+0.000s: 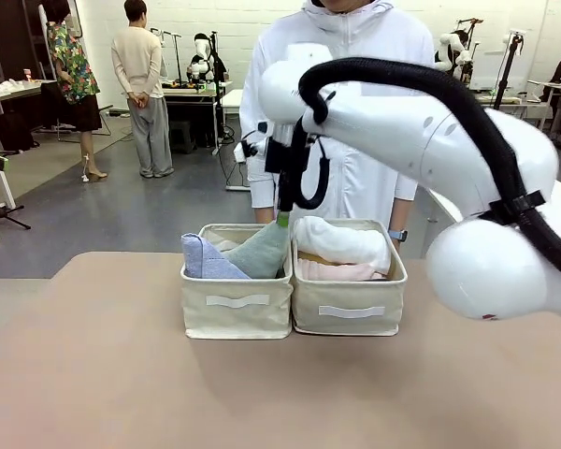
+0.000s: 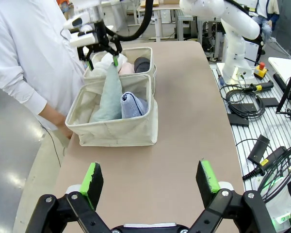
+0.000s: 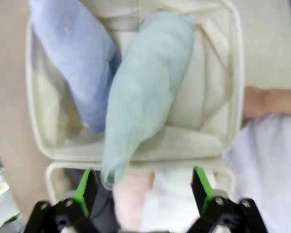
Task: Sort the towels based on their folding style.
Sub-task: Pick up another triangle-folded towel from the table and place it in the left Fabric basket.
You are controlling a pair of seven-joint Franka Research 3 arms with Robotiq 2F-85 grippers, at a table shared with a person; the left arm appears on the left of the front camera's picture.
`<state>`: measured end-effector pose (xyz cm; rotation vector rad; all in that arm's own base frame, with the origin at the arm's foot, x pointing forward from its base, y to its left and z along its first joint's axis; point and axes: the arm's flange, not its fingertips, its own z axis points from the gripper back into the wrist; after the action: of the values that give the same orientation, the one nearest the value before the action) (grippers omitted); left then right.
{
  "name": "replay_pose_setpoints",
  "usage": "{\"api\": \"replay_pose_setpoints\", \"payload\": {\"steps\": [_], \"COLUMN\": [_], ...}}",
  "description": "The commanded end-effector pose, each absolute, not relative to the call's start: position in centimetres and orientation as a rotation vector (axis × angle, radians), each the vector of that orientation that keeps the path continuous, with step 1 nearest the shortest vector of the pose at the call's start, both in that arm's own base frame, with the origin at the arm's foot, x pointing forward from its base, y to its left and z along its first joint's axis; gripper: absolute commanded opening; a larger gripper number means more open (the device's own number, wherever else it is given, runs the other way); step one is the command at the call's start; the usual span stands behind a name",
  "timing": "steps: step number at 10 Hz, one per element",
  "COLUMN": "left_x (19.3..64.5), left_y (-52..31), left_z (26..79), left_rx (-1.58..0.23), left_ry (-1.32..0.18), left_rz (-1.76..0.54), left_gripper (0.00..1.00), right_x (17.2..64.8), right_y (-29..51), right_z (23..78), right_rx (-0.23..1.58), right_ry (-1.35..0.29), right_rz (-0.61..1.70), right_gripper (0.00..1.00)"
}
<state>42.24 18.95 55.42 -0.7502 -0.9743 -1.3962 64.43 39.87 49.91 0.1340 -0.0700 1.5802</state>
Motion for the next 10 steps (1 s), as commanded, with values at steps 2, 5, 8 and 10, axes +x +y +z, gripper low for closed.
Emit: {"api": "replay_pose_setpoints", "payload": {"steps": [2,5,8,10], "left_x": [42.3,42.3,42.3,42.3], "left_y": [19.0,19.0,19.0,19.0], "left_z": [55.6,55.6,55.6,55.6], "left_rx": [-0.745,-0.745,-0.745,-0.745], "left_ry": [-0.995,-0.995,-0.995,-0.995], "left_rz": [-1.397,-1.397,-1.397,-1.397], "left_gripper": [1.0,1.0,1.0,1.0], "right_x": [56.3,49.9,44.6,43.1], "right_y": [32.4,25.9,24.4,24.2], "right_z": [53.2,54.3,53.6,53.2], "right_rx": [0.054,0.02,-0.164,-0.271], "right_ry": [-0.055,-0.086,0.055,0.159], "right_rz": [1.435,1.259,1.179,1.123], "right_gripper": [1.0,1.0,1.0,1.0]}}
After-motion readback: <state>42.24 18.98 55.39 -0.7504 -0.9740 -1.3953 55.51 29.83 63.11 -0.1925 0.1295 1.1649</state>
